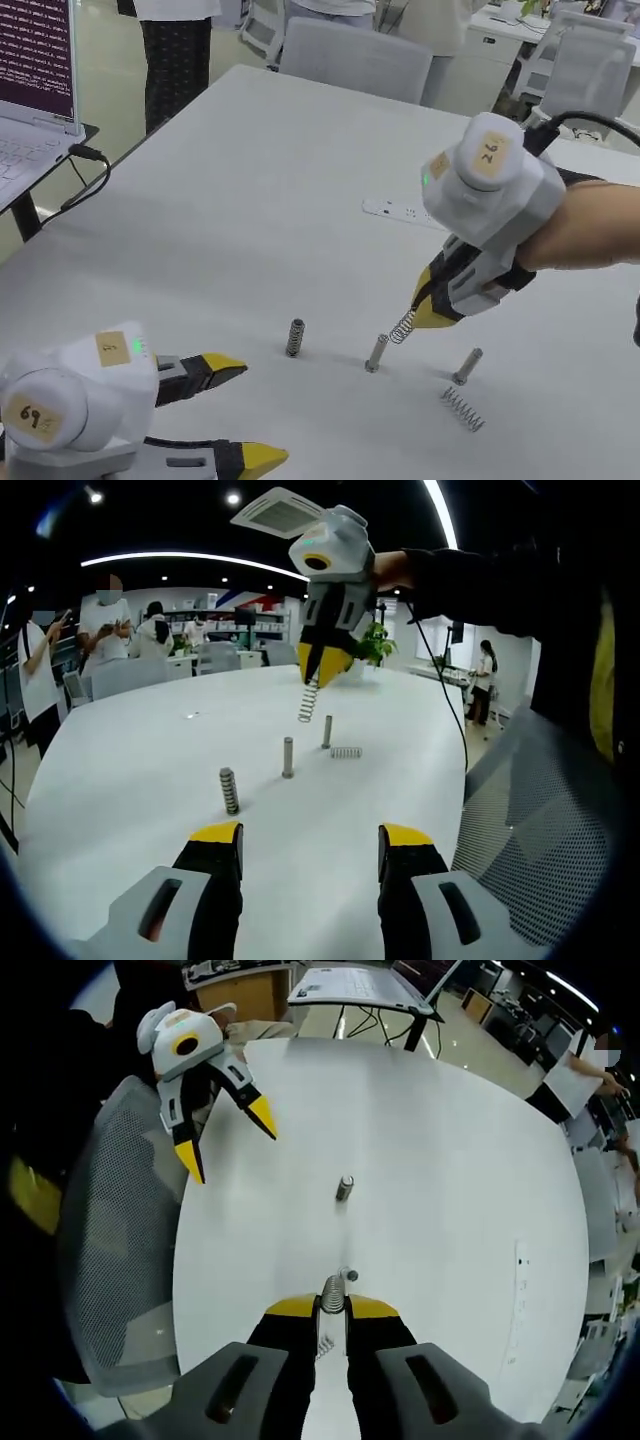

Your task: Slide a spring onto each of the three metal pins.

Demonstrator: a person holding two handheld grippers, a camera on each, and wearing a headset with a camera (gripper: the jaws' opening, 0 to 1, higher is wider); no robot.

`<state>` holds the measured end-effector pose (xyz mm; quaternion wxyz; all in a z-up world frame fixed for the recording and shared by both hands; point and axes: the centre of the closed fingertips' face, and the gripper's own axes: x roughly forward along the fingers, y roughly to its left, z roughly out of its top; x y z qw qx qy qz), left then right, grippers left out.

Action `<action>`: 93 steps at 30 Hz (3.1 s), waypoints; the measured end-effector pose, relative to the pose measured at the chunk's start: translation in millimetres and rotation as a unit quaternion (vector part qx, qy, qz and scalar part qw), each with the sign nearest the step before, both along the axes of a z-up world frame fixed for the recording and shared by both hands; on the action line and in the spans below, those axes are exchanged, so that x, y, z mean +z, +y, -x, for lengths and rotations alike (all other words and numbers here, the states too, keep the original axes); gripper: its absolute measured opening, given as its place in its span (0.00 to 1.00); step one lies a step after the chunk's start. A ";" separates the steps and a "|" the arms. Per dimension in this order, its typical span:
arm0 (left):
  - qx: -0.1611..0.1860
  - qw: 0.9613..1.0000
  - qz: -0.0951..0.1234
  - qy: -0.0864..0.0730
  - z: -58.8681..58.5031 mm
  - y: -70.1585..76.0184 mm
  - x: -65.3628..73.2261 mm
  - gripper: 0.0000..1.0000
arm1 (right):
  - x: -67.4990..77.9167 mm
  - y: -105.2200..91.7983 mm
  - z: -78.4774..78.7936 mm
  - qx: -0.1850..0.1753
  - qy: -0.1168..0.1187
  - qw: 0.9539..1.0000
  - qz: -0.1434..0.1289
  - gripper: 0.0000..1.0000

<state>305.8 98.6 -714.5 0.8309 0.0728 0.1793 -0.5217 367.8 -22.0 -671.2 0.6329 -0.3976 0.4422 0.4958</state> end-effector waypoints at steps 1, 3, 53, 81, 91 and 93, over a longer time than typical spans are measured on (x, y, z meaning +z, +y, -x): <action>0.000 1.000 0.000 0.000 -0.3 -0.1 -0.2 0.50 | -0.9 0.7 -2.3 -0.001 0.000 1.000 0.000 0.07; 0.000 1.000 0.000 0.001 -0.6 -0.3 -0.2 0.50 | -2.5 2.6 -4.6 -0.003 0.003 1.000 -0.003 0.07; 0.009 1.000 0.001 0.007 -5.1 11.0 -3.9 0.49 | -54.7 10.7 -20.1 -0.011 0.033 0.999 0.025 0.07; 0.009 1.000 -0.003 0.008 -2.7 8.3 -6.0 0.49 | -85.0 9.7 -22.6 -0.020 0.028 0.999 0.027 0.08; 0.008 1.000 -0.004 0.007 -2.4 8.0 -4.6 0.49 | -86.5 9.4 -20.9 -0.020 0.027 0.999 0.023 0.14; 0.007 1.000 -0.005 0.007 -2.5 7.8 -4.6 0.49 | -86.1 8.0 -21.5 -0.021 0.023 0.999 0.023 0.14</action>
